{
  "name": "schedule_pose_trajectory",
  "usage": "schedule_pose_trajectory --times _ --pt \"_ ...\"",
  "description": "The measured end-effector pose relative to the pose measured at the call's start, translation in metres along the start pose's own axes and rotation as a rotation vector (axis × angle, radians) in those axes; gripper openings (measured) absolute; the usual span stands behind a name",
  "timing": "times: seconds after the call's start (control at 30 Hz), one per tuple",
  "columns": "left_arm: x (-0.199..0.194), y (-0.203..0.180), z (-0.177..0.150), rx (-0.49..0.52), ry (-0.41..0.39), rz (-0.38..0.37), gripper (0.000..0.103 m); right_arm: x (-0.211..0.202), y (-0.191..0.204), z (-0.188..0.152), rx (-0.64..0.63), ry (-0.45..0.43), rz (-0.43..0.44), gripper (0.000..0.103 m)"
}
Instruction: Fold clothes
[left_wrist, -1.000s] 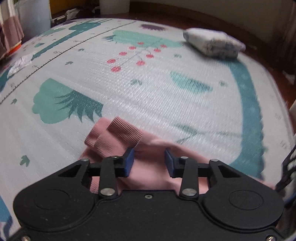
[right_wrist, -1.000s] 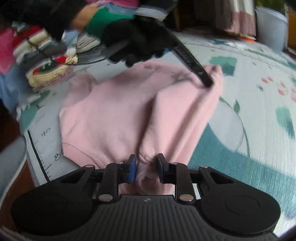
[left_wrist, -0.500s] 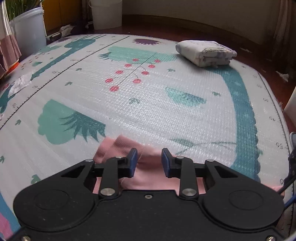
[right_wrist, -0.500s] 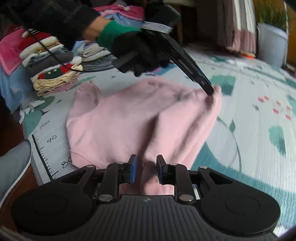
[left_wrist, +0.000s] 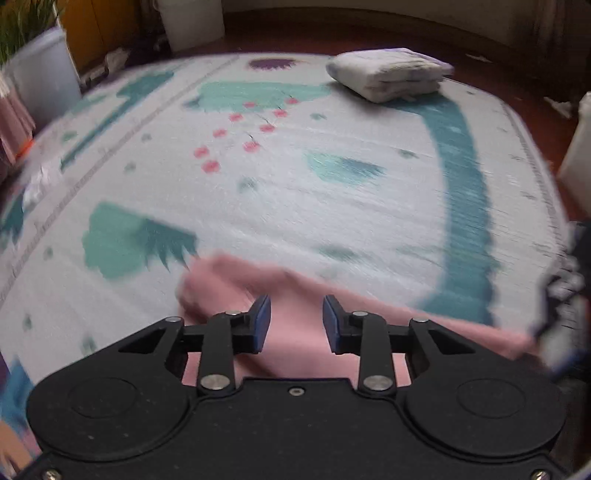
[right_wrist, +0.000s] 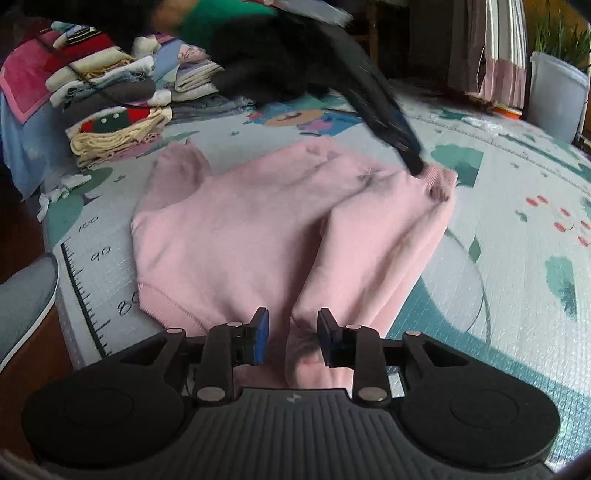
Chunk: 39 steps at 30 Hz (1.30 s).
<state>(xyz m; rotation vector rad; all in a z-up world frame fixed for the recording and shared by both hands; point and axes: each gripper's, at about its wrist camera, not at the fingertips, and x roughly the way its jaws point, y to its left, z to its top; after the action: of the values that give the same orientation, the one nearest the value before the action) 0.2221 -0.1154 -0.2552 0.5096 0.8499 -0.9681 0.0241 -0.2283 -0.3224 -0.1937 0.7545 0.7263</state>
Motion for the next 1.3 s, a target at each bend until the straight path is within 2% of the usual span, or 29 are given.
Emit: schedule_pose_trajectory --times 0.03,0.1,0.17,0.23,0.3,0.37,0.4,0.53,0.67,0.7,0.73,0.77,0.83,0.87,0.97,1.0,1.07,1.13,1.17,1.23,1.3 --pt "-0.006 0.0 -0.009 -0.086 0.011 -0.022 0.03 0.001 -0.002 -0.001 0.01 0.003 -0.003 0.031" --pt "-0.015 0.012 -0.037 -0.378 0.006 -0.114 0.03 0.001 -0.005 -0.001 0.033 0.002 0.001 0.031" --pt "-0.017 0.025 -0.076 -0.676 -0.021 -0.172 0.031 0.001 -0.007 -0.001 0.048 0.006 0.008 0.032" --pt "-0.014 0.032 -0.109 -0.882 -0.064 -0.223 0.031 0.002 -0.009 -0.003 0.058 0.016 0.009 0.032" --pt "-0.007 0.033 -0.132 -1.002 -0.103 -0.276 0.031 0.004 -0.011 -0.004 0.068 0.022 0.007 0.033" --pt "-0.001 0.031 -0.142 -1.038 -0.125 -0.303 0.031 0.005 -0.014 -0.005 0.082 0.027 0.008 0.033" --pt "0.001 0.03 -0.145 -1.041 -0.136 -0.315 0.031 0.006 -0.015 -0.005 0.087 0.028 0.01 0.033" --pt "0.004 0.024 -0.135 -0.912 -0.153 -0.366 0.031 0.006 -0.013 -0.006 0.067 0.032 0.012 0.035" --pt "0.017 0.023 -0.135 -0.912 -0.15 -0.388 0.03 0.007 -0.015 -0.007 0.076 0.026 0.024 0.036" --pt "0.019 0.022 -0.135 -0.906 -0.153 -0.398 0.012 0.007 -0.016 -0.008 0.077 0.026 0.027 0.036" --pt "0.019 0.021 -0.134 -0.888 -0.161 -0.406 0.002 0.006 -0.016 -0.008 0.078 0.025 0.029 0.036" --pt "0.017 0.02 -0.131 -0.857 -0.168 -0.418 0.001 0.006 -0.016 -0.008 0.075 0.026 0.031 0.036" --pt "0.009 0.025 -0.117 -0.72 -0.159 -0.444 0.001 0.006 -0.015 -0.008 0.053 0.031 0.029 0.037" --pt "0.005 0.028 -0.109 -0.635 -0.134 -0.432 0.001 0.006 -0.014 -0.009 0.043 0.033 0.027 0.037" --pt "0.009 0.029 -0.093 -0.42 -0.002 -0.343 0.002 0.006 -0.011 -0.009 0.022 0.035 0.018 0.037" --pt "0.011 0.029 -0.089 -0.376 0.031 -0.305 0.002 0.006 -0.01 -0.009 0.015 0.036 0.015 0.037" --pt "0.007 0.033 -0.087 -0.398 0.024 -0.221 0.004 0.006 -0.008 -0.008 0.005 0.041 0.008 0.037" --pt "-0.008 0.048 -0.09 -0.495 -0.056 -0.169 0.017 0.006 -0.007 -0.007 -0.002 0.051 0.0 0.037" --pt "-0.015 0.053 -0.091 -0.53 -0.089 -0.147 0.017 0.006 -0.006 -0.005 -0.006 0.057 -0.005 0.037" --pt "-0.023 0.052 -0.09 -0.524 -0.118 -0.143 0.017 0.002 -0.002 -0.003 -0.023 0.048 -0.014 0.037" --pt "-0.023 0.039 -0.088 -0.476 -0.134 -0.191 0.017 -0.003 0.002 -0.002 -0.051 0.009 -0.027 0.037"
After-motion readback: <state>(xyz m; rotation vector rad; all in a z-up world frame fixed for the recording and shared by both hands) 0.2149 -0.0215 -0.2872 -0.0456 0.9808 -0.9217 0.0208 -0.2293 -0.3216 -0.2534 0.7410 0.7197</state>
